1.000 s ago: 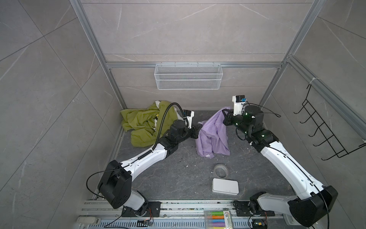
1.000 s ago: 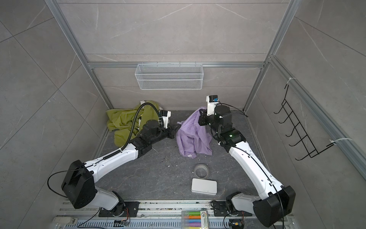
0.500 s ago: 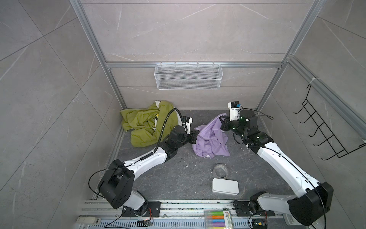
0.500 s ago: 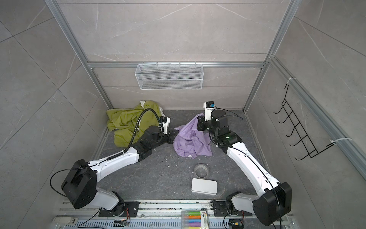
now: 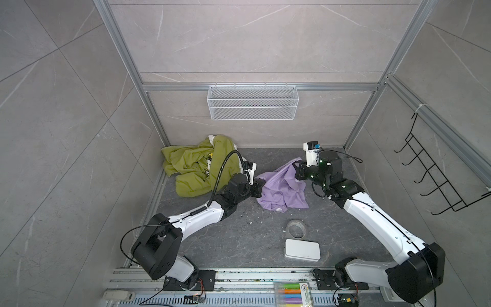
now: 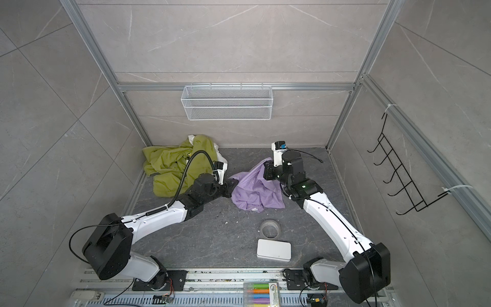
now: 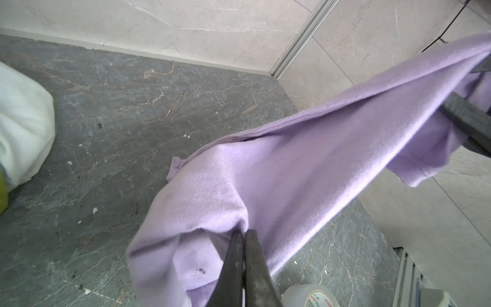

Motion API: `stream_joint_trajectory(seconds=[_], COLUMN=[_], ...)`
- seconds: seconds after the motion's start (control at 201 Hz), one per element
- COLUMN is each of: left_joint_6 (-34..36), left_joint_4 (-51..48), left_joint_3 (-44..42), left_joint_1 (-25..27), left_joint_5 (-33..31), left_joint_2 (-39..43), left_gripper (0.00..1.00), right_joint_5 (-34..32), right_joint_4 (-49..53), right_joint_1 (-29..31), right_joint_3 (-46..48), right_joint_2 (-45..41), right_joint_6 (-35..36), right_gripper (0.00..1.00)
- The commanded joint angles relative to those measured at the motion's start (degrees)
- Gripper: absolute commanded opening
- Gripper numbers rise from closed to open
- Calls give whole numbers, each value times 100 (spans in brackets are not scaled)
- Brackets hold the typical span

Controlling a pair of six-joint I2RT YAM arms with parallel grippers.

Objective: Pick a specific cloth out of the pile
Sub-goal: 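Lower the lavender shirt with both grippers onto the table beside the pile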

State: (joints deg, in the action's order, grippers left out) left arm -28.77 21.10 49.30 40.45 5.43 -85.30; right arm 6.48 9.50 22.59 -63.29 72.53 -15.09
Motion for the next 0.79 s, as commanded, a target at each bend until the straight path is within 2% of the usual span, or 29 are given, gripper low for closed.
stream_joint_trajectory(seconds=[0.0,0.339,0.787], left_joint_6=[-74,-214,-522], left_joint_4=[94,273,541], left_joint_3=[-244,-859,-1415], left_joint_1=[-36,-104,-171], left_joint_5=[-213,-428,-532], left_joint_2=[201,234,214], left_gripper=[0,0,0], right_joint_5=[58,419,319], right_joint_4=[92,439,423], right_joint_1=[10,103,122], right_joint_3=[157,456,1228], right_joint_2=[-224,-101,-140], right_joint_6=[-108,-133,-179], right_gripper=[0,0,0])
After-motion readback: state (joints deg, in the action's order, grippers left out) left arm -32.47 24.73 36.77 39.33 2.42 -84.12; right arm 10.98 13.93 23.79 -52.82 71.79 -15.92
